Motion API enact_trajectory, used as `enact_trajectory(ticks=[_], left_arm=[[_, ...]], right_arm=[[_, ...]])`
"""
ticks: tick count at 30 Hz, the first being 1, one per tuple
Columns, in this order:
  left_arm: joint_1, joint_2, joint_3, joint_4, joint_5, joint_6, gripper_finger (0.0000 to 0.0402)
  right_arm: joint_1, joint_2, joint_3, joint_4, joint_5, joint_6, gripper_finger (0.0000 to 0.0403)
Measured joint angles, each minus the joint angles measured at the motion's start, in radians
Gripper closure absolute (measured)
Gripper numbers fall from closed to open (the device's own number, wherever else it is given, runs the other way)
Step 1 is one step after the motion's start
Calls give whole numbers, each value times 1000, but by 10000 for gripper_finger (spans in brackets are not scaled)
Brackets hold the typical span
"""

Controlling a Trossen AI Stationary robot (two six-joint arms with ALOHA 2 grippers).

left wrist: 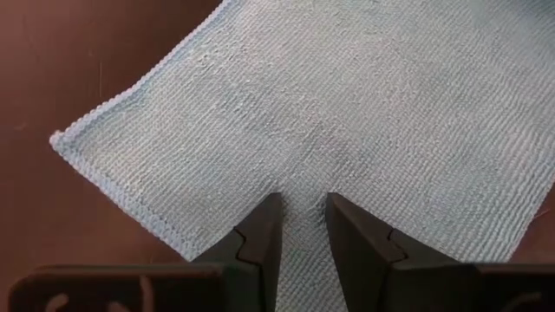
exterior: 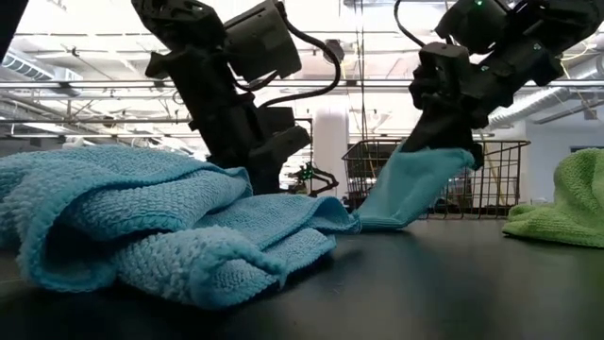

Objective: Fold microfiber towels
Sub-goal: Fold the top blue towel

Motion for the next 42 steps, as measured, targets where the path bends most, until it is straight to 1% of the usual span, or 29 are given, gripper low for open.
enact_trajectory(ticks=[6,11,16,22,24,26,29,31,35,40,42], left_arm=[[10,2,3,11,-9,19,305],[15,-24,4,13,0,21,305],[13,-100,5,-28,-16,27,305],[13,-185,6,-82,-58,68,305],[11,-193,7,-116,-68,66,305],[10,-194,5,-137,-70,65,305],[10,-194,5,-159,-70,63,305],[10,-194,5,-163,-70,57,305],[10,-194,5,-179,-70,47,305],[9,-194,5,-242,-42,-1,305],[1,-205,5,-282,-37,-24,305]], right_arm=[[0,0,55,-4,0,-12,403],[0,0,106,-4,0,-33,403],[0,11,116,-33,0,-33,403],[0,22,119,-80,-17,18,403],[0,22,152,-152,-22,23,403],[1,33,215,-251,-18,-2,403],[1,74,328,-422,1,-58,403],[1,115,400,-475,2,-103,403],[1,211,507,-484,-5,-171,403],[-7,352,590,-478,-76,-212,403],[-12,403,617,-476,-86,-232,403]])
